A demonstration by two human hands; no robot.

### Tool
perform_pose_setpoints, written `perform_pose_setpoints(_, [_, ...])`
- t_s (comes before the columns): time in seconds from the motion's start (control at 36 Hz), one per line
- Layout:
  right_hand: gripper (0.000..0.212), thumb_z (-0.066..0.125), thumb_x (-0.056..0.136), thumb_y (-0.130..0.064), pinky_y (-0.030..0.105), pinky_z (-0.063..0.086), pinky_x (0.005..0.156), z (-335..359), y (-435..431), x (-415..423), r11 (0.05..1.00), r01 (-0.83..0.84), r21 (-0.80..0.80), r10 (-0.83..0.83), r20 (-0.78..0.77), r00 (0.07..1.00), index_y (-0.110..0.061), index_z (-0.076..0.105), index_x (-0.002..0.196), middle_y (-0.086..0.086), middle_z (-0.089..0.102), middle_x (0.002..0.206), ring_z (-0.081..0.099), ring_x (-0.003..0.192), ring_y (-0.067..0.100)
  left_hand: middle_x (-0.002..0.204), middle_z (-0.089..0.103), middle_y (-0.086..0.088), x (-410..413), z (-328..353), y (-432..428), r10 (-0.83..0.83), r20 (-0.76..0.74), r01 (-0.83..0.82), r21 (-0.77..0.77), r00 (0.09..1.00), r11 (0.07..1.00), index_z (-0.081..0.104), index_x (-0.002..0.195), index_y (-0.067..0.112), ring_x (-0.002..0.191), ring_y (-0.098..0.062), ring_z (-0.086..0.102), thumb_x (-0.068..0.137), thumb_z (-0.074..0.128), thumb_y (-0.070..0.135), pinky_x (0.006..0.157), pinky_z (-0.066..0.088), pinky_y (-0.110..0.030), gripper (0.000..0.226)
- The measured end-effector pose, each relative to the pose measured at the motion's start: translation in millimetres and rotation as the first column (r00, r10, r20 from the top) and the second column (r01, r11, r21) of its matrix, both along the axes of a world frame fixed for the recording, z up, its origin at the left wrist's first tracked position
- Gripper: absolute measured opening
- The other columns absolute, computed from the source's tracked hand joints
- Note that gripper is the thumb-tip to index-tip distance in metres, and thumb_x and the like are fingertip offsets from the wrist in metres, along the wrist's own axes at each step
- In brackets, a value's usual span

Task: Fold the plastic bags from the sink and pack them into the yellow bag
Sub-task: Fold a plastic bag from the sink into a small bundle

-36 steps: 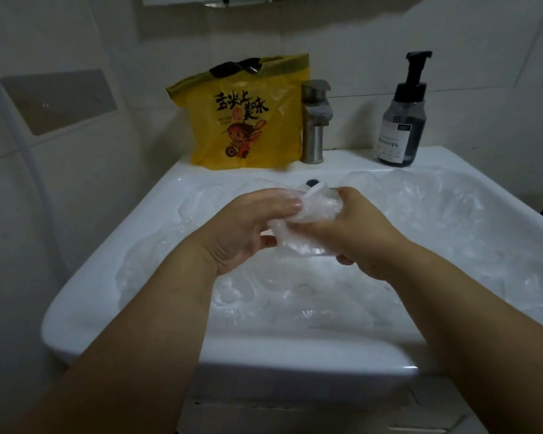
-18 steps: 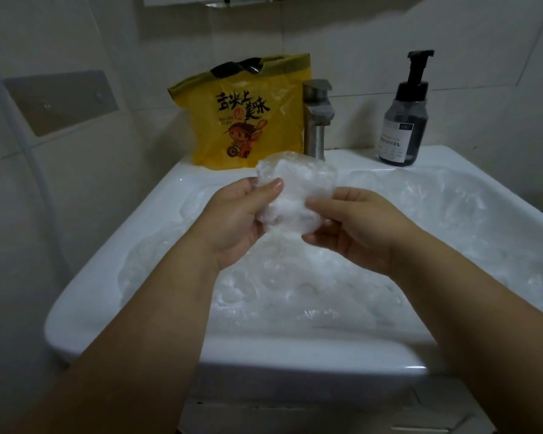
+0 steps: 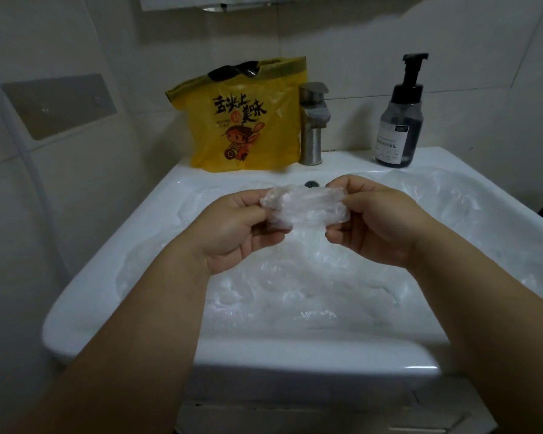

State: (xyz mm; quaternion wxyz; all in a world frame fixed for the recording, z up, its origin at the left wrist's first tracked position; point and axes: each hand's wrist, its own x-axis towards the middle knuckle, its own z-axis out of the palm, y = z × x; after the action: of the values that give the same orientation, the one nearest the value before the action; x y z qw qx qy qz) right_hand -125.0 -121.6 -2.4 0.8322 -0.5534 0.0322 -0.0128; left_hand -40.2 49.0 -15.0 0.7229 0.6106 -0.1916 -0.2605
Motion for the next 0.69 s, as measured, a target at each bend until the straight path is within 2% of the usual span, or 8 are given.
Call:
perform_pose_setpoints(0.11, [0.031, 0.034, 0.092, 0.006, 0.024, 0.055, 0.047, 2, 3, 1, 1.0, 0.007, 0.027, -0.007, -0.002, 1.0, -0.003, 0.057, 0.074, 0.01, 0.059, 0.06, 0.058, 0.049, 0.018, 0.071, 0.071, -0.004, -1, 2, -2, 0.043, 0.016, -0.042, -0.06, 0.999, 0.997, 0.067, 0.088, 0.008, 0.062, -0.01, 0.066, 0.095, 0.045, -0.007, 0.053, 0.055, -0.019, 0.028])
perform_pose_setpoints(0.19, [0.029, 0.034, 0.092, -0.007, 0.03, 0.055, 0.052, 2, 2, 0, 0.998, 0.038, 0.042, -0.037, -0.01, 0.999, 0.0, 0.057, 0.076, 0.009, 0.06, 0.065, 0.059, 0.059, 0.023, 0.066, 0.068, -0.005, -5, 4, -3, 0.047, 0.043, -0.045, -0.045, 0.998, 0.998, 0.066, 0.08, 0.004, 0.061, -0.014, 0.064, 0.096, 0.041, -0.007, 0.056, 0.057, -0.023, 0.032])
perform_pose_setpoints(0.31, [0.038, 0.05, 0.096, -0.034, 0.031, 0.057, 0.056, -3, 2, 4, 0.97, 0.168, -0.179, -0.17, -0.001, 0.985, -0.001, 0.062, 0.082, 0.007, 0.066, 0.072, 0.064, 0.064, 0.021, 0.066, 0.068, -0.009, -7, 6, -3, 0.034, 0.0, -0.034, -0.044, 0.999, 0.998, 0.072, 0.061, 0.002, 0.063, -0.02, 0.061, 0.097, 0.034, 0.01, 0.058, 0.057, -0.03, 0.053])
perform_pose_setpoints(0.36, [0.027, 0.061, 0.09, -0.025, 0.026, 0.058, 0.059, -5, 5, 5, 0.941, 0.181, -0.285, -0.178, 0.037, 0.983, 0.001, 0.066, 0.081, 0.009, 0.069, 0.077, 0.067, 0.064, 0.018, 0.064, 0.068, -0.006, -6, 5, -5, 0.114, 0.077, -0.119, 0.062, 0.991, 0.991, 0.073, 0.054, 0.008, 0.065, -0.018, 0.064, 0.1, 0.045, 0.029, 0.062, 0.058, -0.031, 0.057])
perform_pose_setpoints(0.44, [0.003, 0.068, 0.082, -0.004, 0.022, 0.057, 0.063, -8, 8, 5, 0.913, 0.165, -0.372, -0.149, 0.07, 0.986, -0.001, 0.069, 0.082, 0.009, 0.071, 0.083, 0.069, 0.068, 0.016, 0.069, 0.071, -0.001, -6, 0, -8, 0.187, 0.296, -0.251, 0.193, 0.937, 0.949, 0.073, 0.064, 0.013, 0.074, -0.018, 0.068, 0.086, 0.07, 0.025, 0.067, 0.059, -0.027, 0.025])
perform_pose_setpoints(0.5, [0.018, 0.07, 0.078, 0.004, 0.025, 0.058, 0.072, -10, 5, 6, 0.869, 0.179, -0.462, -0.163, 0.076, 0.984, -0.007, 0.068, 0.092, 0.007, 0.069, 0.098, 0.069, 0.079, 0.017, 0.074, 0.072, 0.003, -8, -2, -8, 0.178, 0.354, -0.26, 0.2, 0.918, 0.945, 0.072, 0.072, 0.014, 0.074, -0.011, 0.068, 0.079, 0.077, 0.015, 0.065, 0.057, -0.021, 0.008])
perform_pose_setpoints(0.58, [0.037, 0.073, 0.076, 0.005, 0.018, 0.054, 0.077, -10, 4, 5, 0.771, 0.211, -0.6, -0.181, 0.11, 0.977, -0.014, 0.067, 0.107, -0.001, 0.065, 0.114, 0.065, 0.093, 0.011, 0.09, 0.07, 0.001, -8, -3, -6, 0.184, 0.437, -0.298, 0.209, 0.88, 0.931, 0.073, 0.077, 0.022, 0.08, -0.011, 0.066, 0.076, 0.079, 0.006, 0.066, 0.057, -0.017, 0.017])
perform_pose_setpoints(0.69, [0.044, 0.071, 0.08, 0.002, 0.007, 0.047, 0.051, -14, 3, 6, 0.662, 0.262, -0.702, -0.2, 0.172, 0.965, -0.017, 0.063, 0.119, -0.009, 0.063, 0.099, 0.058, 0.059, -0.004, 0.1, 0.07, 0.006, -9, -4, -4, 0.17, 0.493, -0.315, 0.228, 0.853, 0.921, 0.072, 0.086, 0.03, 0.088, -0.015, 0.069, 0.074, 0.08, 0.004, 0.074, 0.058, -0.019, 0.029])
